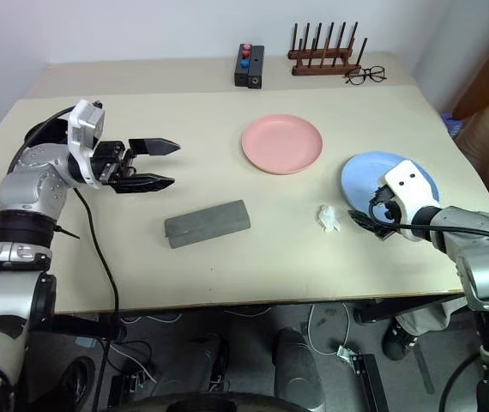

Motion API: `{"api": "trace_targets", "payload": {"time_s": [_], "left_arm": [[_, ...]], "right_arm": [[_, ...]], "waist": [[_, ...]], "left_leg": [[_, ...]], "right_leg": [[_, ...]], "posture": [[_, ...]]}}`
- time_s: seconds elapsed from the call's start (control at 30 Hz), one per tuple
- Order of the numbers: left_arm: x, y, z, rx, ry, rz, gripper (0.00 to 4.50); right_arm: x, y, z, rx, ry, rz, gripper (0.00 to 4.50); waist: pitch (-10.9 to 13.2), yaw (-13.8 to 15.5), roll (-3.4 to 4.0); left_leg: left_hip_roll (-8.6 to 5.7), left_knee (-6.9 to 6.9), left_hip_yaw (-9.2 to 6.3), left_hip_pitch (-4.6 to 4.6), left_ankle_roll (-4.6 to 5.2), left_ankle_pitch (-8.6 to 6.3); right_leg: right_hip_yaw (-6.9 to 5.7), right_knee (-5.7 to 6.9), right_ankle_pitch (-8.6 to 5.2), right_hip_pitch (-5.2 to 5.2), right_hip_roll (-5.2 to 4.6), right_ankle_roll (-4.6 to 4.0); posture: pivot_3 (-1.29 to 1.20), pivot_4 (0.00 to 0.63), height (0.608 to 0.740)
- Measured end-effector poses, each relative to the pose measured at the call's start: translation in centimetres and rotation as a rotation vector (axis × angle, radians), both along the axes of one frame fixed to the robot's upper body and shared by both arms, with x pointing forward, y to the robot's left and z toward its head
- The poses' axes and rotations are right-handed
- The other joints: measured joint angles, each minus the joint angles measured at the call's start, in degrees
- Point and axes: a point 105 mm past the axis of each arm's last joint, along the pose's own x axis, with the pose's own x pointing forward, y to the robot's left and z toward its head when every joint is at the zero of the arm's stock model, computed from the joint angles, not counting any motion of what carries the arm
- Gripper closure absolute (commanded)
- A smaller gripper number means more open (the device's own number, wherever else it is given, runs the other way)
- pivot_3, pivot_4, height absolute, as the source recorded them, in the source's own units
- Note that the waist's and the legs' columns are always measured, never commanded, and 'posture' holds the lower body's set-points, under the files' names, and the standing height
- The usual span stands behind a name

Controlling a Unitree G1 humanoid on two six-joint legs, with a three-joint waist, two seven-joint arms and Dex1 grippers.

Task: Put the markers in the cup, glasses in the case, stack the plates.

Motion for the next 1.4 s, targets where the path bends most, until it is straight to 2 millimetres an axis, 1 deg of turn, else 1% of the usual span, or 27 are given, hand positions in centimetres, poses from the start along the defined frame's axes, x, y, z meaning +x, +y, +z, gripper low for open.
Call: {"api": "trace_targets", "payload": {"time_s": [0.1,0.2,0.27,0.33,0.37,0.4,0.43,0.47,0.53,0.63,0.7,0.73,0.83,0.93,1.0,1.03,1.07,1.13,1.17,1.27,1.33,1.4], "left_arm": [[-0.2,-0.4,-0.5,-0.005,0.005,-0.013,0.03],[-0.3,-0.4,-0.3,-0.003,-0.004,-0.019,0.00],[-0.4,-0.5,-0.2,-0.001,-0.010,-0.023,0.00],[-0.4,-0.5,-0.3,-0.001,-0.010,-0.022,0.00],[-0.4,-0.5,-0.3,-0.002,-0.010,-0.021,0.00],[-0.4,-0.5,-0.3,-0.002,-0.010,-0.021,0.00],[-0.4,-0.4,-0.4,-0.003,-0.007,-0.018,0.00],[-0.4,-0.4,-0.4,-0.003,-0.005,-0.017,0.00],[-0.4,-0.3,-0.5,-0.003,-0.006,-0.013,0.00],[-0.2,-0.1,-0.5,-0.006,-0.018,0.010,0.00],[-0.1,0.0,-0.4,-0.008,-0.025,0.026,0.00],[0.0,0.1,-0.4,-0.011,-0.026,0.044,0.00],[0.7,0.8,-0.1,-0.034,-0.048,0.115,0.00],[1.5,1.9,0.3,-0.073,-0.059,0.207,0.00],[1.6,2.5,0.5,-0.083,-0.070,0.246,0.00],[1.6,2.9,0.4,-0.080,-0.077,0.273,0.00],[1.7,3.0,0.2,-0.074,-0.079,0.289,0.00],[1.6,3.4,-0.2,-0.068,-0.074,0.313,0.00],[1.6,3.6,-0.4,-0.068,-0.069,0.327,0.00],[1.3,4.6,-0.8,-0.060,-0.068,0.371,0.00],[1.0,4.6,-0.8,-0.049,-0.085,0.379,0.00],[0.7,4.4,-0.7,-0.043,-0.097,0.379,0.00]], "right_arm": [[0.0,-0.5,-1.3,-0.013,0.051,-0.022,0.00],[0.0,-0.8,-2.8,-0.004,0.096,-0.040,0.85],[0.2,-0.5,-3.0,-0.002,0.097,-0.033,1.76],[0.3,-0.3,-3.1,0.002,0.100,-0.026,2.81],[0.4,-0.2,-3.2,0.005,0.102,-0.026,3.48],[0.4,-0.2,-3.2,0.006,0.103,-0.027,3.86],[0.5,-0.2,-3.0,0.003,0.096,-0.025,4.36],[0.7,-0.2,-2.6,-0.006,0.077,-0.022,4.48],[1.1,-0.1,-2.0,-0.017,0.057,-0.021,4.48],[1.2,-0.3,-2.0,-0.020,0.061,-0.027,4.48],[1.5,-0.2,-1.7,-0.026,0.047,-0.023,4.48],[2.0,0.0,-1.0,-0.026,0.023,-0.020,4.48],[3.7,0.9,2.1,-0.032,-0.086,-0.004,4.48],[5.7,4.0,5.5,-0.006,-0.217,0.064,4.48],[6.7,6.9,7.3,0.011,-0.287,0.137,4.48],[7.4,8.7,8.2,0.044,-0.323,0.178,4.48],[7.7,10.3,8.6,0.065,-0.341,0.217,4.48],[8.2,12.4,8.4,0.074,-0.345,0.278,4.48],[8.3,13.0,8.0,0.070,-0.338,0.296,4.48],[9.3,14.8,6.0,0.071,-0.294,0.327,4.48],[9.6,16.1,4.8,0.067,-0.273,0.353,4.48],[9.7,16.9,3.8,0.059,-0.259,0.374,4.48]], "waist": [[0.0,0.0,0.00],[0.0,0.0,0.01],[0.0,0.0,0.01],[0.0,0.0,0.00],[0.0,0.0,0.00],[0.0,0.0,0.00],[0.0,0.0,0.00],[0.0,0.1,0.00],[0.0,0.2,-0.01],[0.0,0.2,-0.01],[0.0,0.1,-0.01],[0.0,0.0,0.01],[0.0,-0.5,0.02],[0.0,-0.6,0.03],[0.0,-0.5,0.03],[0.0,-0.6,0.03],[0.0,-0.4,0.03],[0.0,0.1,0.02],[0.0,0.3,0.01],[0.0,0.1,0.01],[0.0,-0.2,0.01],[0.0,-0.3,0.01]], "left_leg": [[0.00,0.00,0.01,0.00,0.00,0.00],[0.00,0.00,0.02,0.00,0.00,0.00],[0.00,0.01,0.02,0.01,0.00,0.00],[0.01,0.00,0.01,0.02,0.00,0.00],[0.01,0.00,0.01,0.02,0.00,0.00],[0.00,0.00,0.01,0.02,0.00,0.00],[0.00,0.01,0.01,0.02,0.00,0.00],[0.00,0.01,0.01,0.02,0.00,0.00],[0.00,0.02,-0.02,0.02,-0.01,0.00],[-0.01,0.02,-0.01,0.02,-0.01,0.01],[-0.01,0.02,-0.01,0.02,-0.01,0.00],[-0.01,0.02,0.00,0.02,-0.01,0.00],[0.05,-0.03,0.03,0.03,-0.03,0.01],[0.06,-0.09,0.03,0.03,-0.09,0.04],[0.05,-0.09,0.04,0.01,-0.22,0.11],[0.05,-0.09,0.04,0.01,-0.35,0.18],[0.04,-0.10,0.04,0.01,-0.35,0.19],[-0.01,-0.06,-0.04,-0.05,-0.35,0.19],[-0.05,-0.04,-0.07,-0.08,-0.34,0.18],[-0.11,0.00,-0.05,-0.10,-0.31,0.16],[-0.08,-0.03,-0.05,-0.10,-0.32,0.17],[-0.06,-0.07,-0.05,-0.10,-0.33,0.18]], "right_leg": [[0.00,-0.01,0.00,0.00,0.00,0.00],[0.01,-0.01,0.00,0.00,-0.01,0.00],[0.01,-0.02,0.00,0.02,-0.01,0.00],[0.00,-0.01,0.00,0.02,0.00,0.00],[0.00,-0.02,0.00,0.02,0.00,0.00],[0.01,-0.02,0.00,0.02,-0.01,0.00],[0.01,-0.02,0.00,0.02,-0.01,0.00],[0.00,-0.02,0.00,0.03,-0.01,0.00],[-0.02,-0.04,0.00,0.06,-0.01,0.00],[-0.01,-0.06,0.00,0.05,-0.02,0.00],[-0.01,-0.05,0.00,0.05,-0.02,0.00],[-0.01,-0.05,0.00,0.04,-0.02,0.00],[0.02,-0.02,0.00,-0.02,0.03,0.00],[0.04,0.00,0.00,-0.09,0.04,0.00],[0.04,-0.01,0.00,-0.10,0.02,0.00],[0.05,-0.02,0.00,-0.10,0.02,0.00],[0.04,-0.02,0.00,-0.10,0.00,0.00],[0.00,-0.04,0.00,-0.09,-0.03,0.00],[-0.01,-0.04,0.00,-0.08,-0.06,0.00],[0.01,-0.06,0.00,-0.08,-0.11,0.00],[0.01,-0.04,0.00,-0.12,-0.09,0.00],[0.01,-0.03,0.00,-0.16,-0.07,-0.01]], "posture": [[0.00,0.150,0.740],[0.00,0.150,0.740],[0.00,0.150,0.740],[0.00,0.150,0.740],[0.00,0.150,0.740],[0.00,0.150,0.740],[0.00,0.150,0.740],[0.00,0.150,0.740],[0.00,0.150,0.740],[0.00,0.150,0.740],[0.00,0.150,0.740],[0.00,0.150,0.740],[0.00,0.150,0.740],[0.00,0.150,0.740],[0.00,0.150,0.740],[0.00,0.150,0.740],[0.00,0.150,0.740],[0.00,0.150,0.740],[0.00,0.150,0.740],[0.00,0.150,0.740],[0.00,0.150,0.740],[0.00,0.150,0.740]]}}
